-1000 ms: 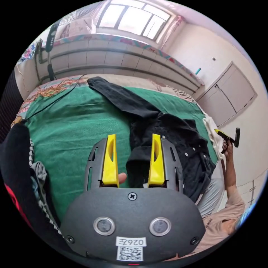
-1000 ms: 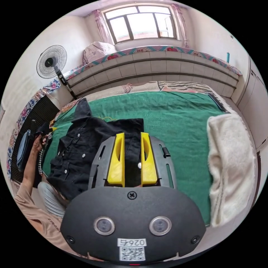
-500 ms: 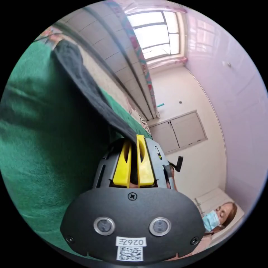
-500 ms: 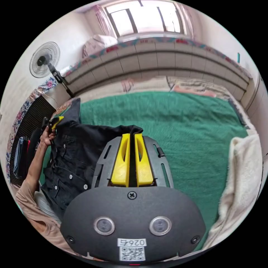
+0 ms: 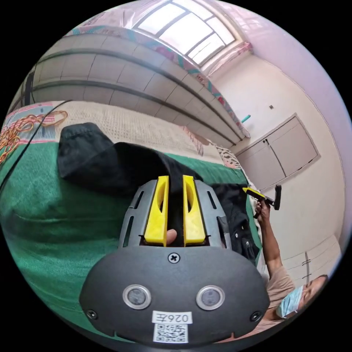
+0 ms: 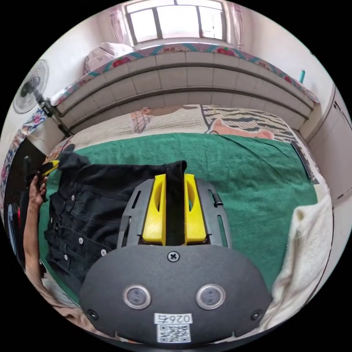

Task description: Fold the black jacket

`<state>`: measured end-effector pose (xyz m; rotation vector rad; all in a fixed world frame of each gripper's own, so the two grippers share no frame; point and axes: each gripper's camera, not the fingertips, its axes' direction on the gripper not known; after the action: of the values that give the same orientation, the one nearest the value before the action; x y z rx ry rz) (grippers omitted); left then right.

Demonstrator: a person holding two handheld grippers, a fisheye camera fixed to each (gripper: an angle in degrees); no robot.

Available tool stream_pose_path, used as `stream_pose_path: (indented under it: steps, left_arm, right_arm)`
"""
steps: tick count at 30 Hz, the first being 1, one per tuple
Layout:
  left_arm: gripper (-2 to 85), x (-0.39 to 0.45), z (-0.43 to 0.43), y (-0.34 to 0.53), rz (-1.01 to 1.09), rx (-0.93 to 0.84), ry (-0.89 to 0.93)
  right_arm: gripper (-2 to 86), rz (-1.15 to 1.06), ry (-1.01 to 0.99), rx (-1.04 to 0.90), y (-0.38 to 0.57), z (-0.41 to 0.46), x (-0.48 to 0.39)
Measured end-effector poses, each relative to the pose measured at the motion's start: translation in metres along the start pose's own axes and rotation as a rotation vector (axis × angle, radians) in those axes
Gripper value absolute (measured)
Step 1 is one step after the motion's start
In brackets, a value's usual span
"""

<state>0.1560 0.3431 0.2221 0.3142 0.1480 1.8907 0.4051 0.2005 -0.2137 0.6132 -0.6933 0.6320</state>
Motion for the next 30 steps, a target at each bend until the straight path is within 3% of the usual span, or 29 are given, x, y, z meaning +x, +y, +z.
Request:
stream_pose_path:
  steps: [6, 13, 15, 17, 19, 21, 23, 25, 30]
  left_arm:
    - [-0.1, 0.070, -0.053, 0.113, 0.258, 0.045, -0.046]
    - [3.2, 0.166, -0.066, 0.270, 0.494, -0.199, 0.220]
    - [9.0, 0.194, -0.060, 0.290, 0.604, -0.252, 0.149]
    - [18.1, 0.229, -0.031, 0.306, 0.751, -0.332, -0.067]
    - [18.0, 0.245, 0.015, 0.322, 0.871, -0.529, -0.232]
    - [15.3, 0.249, 0.019, 0.319, 0.860, -0.528, -0.195]
    - [5.1, 0.242, 0.005, 0.313, 0.761, -0.559, -0.104]
    - [0.4, 0.239, -0.005, 0.329, 0.758, -0.629, 0.001]
    - [-0.8, 0.231, -0.033, 0.380, 0.691, -0.556, 0.058]
  right_arm:
    - [0.7, -0.228, 0.021, 0.007, 0.121, -0.071, -0.037]
    - [4.7, -0.160, -0.037, -0.063, 0.259, -0.149, -0.008]
    - [7.1, -0.073, -0.138, -0.067, 0.289, -0.173, 0.015]
    - [8.2, 0.004, -0.197, -0.018, 0.298, -0.186, 0.032]
    - [8.5, 0.042, -0.257, -0.020, 0.295, -0.181, 0.041]
    - [3.9, -0.006, -0.280, -0.247, 0.286, -0.137, 0.034]
    - [0.2, -0.024, -0.253, -0.204, 0.287, -0.151, 0.035]
    - [-0.8, -0.037, -0.358, -0.267, 0.291, -0.171, 0.039]
    - [-0.1, -0.037, -0.405, -0.359, 0.341, -0.209, 0.046]
